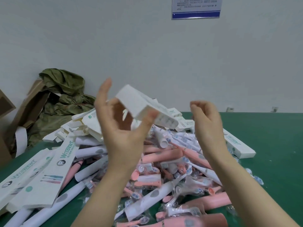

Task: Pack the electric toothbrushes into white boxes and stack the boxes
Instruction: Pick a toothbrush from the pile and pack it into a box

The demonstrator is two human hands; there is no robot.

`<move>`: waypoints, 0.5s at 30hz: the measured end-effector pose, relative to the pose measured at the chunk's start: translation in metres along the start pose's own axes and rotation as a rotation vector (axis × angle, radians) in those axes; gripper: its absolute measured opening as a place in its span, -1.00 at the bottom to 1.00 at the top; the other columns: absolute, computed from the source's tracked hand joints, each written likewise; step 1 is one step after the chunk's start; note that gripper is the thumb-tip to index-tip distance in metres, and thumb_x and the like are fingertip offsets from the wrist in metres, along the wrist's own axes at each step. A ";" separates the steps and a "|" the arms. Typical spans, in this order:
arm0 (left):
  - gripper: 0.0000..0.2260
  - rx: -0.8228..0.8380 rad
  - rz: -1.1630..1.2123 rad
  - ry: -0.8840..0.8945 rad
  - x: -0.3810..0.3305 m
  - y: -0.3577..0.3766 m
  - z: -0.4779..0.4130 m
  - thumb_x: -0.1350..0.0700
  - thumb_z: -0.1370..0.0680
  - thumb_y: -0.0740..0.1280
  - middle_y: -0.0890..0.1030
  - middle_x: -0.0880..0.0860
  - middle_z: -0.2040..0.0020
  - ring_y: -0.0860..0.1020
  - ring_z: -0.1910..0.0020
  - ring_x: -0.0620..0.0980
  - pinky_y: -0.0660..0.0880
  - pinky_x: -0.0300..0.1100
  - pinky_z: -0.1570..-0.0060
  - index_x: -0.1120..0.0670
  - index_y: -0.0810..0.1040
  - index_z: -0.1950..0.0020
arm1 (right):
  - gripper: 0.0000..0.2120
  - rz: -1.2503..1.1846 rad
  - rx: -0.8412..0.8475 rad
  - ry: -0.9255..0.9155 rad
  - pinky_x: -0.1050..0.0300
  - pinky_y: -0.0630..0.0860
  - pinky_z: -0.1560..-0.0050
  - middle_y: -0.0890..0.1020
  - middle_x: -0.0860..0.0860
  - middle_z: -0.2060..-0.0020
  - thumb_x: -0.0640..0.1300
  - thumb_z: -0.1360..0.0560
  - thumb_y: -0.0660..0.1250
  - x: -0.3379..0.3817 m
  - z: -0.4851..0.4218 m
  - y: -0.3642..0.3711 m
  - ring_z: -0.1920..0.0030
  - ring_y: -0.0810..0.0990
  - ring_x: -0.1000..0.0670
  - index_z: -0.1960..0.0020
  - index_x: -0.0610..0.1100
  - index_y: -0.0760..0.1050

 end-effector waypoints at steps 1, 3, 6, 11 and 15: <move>-0.40 -0.029 0.043 -0.003 -0.002 -0.009 -0.001 0.06 -0.38 0.51 0.52 -0.13 -0.08 0.52 -0.07 -0.16 0.51 -0.25 -0.02 -0.10 0.29 -0.32 | -0.88 0.083 0.052 0.146 0.16 0.48 0.00 0.60 0.01 0.01 0.02 -0.56 0.21 -0.015 -0.002 0.003 0.02 0.56 -0.02 0.00 0.02 0.48; -0.45 -0.054 0.183 -0.094 0.004 -0.025 0.001 0.00 -0.37 0.52 0.57 -0.14 -0.08 0.53 -0.11 -0.15 0.52 -0.21 -0.03 -0.05 0.35 -0.27 | -0.72 0.003 0.193 0.414 0.04 0.48 0.00 0.64 -0.12 0.02 0.10 -0.55 0.21 -0.044 0.001 0.015 0.10 0.59 -0.08 -0.06 -0.09 0.51; -0.33 -0.049 0.434 -0.390 0.036 -0.041 0.013 -0.01 -0.27 0.59 0.61 -0.04 -0.14 0.55 -0.18 -0.05 0.54 -0.12 -0.06 -0.01 0.39 -0.31 | -0.71 -0.341 0.403 0.655 0.09 0.59 0.27 0.71 -0.09 0.13 0.05 -0.54 0.26 -0.055 0.014 0.041 0.25 0.68 -0.08 -0.11 -0.15 0.51; -0.43 -0.120 0.319 -0.697 0.074 -0.084 0.033 0.22 -0.36 0.40 0.63 0.08 -0.16 0.59 -0.14 -0.05 0.55 -0.29 0.03 0.19 0.39 -0.36 | -0.74 -0.301 0.371 0.522 0.20 0.58 0.33 0.71 -0.13 0.19 -0.21 -0.50 0.36 -0.055 0.004 0.037 0.27 0.69 0.00 -0.12 -0.35 0.51; -0.51 0.065 -0.384 -0.723 0.065 -0.103 0.036 0.19 -0.37 0.49 0.57 -0.18 -0.16 0.52 -0.15 -0.16 0.45 -0.48 0.07 -0.03 0.50 -0.27 | -0.81 -0.138 0.299 0.347 0.13 0.61 0.15 0.69 -0.18 0.12 -0.21 -0.48 0.36 -0.039 0.002 0.030 0.23 0.67 -0.01 -0.01 -0.33 0.54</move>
Point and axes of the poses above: each hand's wrist, its own z-axis away from the middle knuckle, its own y-axis out of the palm, x = y × z, the point moved 8 cm from there along -z, towards the middle knuckle
